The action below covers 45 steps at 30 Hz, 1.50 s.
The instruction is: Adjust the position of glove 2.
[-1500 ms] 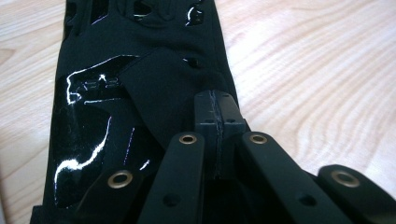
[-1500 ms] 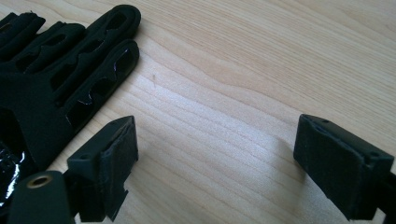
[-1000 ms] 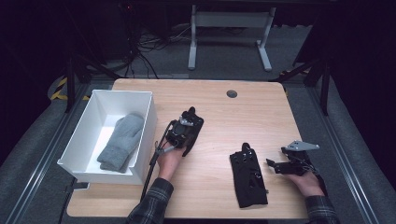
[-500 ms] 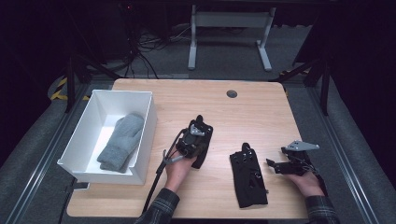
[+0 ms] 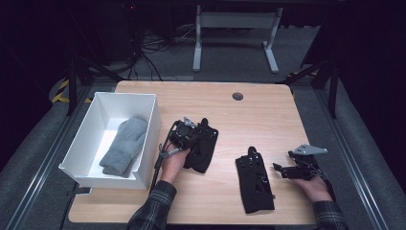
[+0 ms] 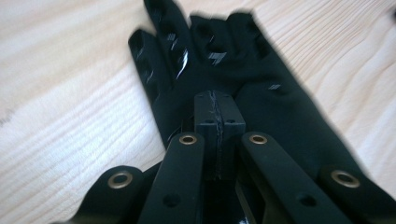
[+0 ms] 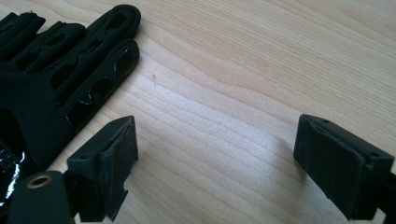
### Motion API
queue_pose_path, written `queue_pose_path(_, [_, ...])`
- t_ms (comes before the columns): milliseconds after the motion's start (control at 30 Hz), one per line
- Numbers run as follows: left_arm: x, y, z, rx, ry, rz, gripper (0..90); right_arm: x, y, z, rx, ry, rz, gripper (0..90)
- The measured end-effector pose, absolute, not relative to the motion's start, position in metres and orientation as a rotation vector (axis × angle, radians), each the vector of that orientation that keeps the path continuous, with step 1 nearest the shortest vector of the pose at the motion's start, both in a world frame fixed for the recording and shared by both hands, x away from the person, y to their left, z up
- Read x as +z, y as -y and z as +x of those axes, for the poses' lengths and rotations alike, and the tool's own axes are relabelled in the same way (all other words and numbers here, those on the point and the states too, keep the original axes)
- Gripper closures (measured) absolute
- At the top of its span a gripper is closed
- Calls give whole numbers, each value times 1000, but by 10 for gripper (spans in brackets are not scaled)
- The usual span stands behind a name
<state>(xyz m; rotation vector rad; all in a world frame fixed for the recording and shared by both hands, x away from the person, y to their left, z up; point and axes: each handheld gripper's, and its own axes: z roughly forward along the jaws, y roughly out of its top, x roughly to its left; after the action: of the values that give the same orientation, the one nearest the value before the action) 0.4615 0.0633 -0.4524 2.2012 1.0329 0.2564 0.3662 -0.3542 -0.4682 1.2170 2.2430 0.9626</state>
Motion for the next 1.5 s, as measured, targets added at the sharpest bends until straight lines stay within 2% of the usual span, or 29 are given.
queue_pose_path(300, [-456,-59,456,239,-1011,2229,900,-468,354,366,963,-2243,1217,139])
queue_pose_path(867, [-464,-46,391,123,-913,2184,900,-468,354,366,962,-2243,1217,139])
queue_pose_path(1300, [-466,-43,360,71,-874,2174,898,-468,354,366,964,-2243,1216,137])
queue_pose_path(1500, [-457,-50,358,122,-884,2157,762,-468,354,366,964,-2244,1216,136])
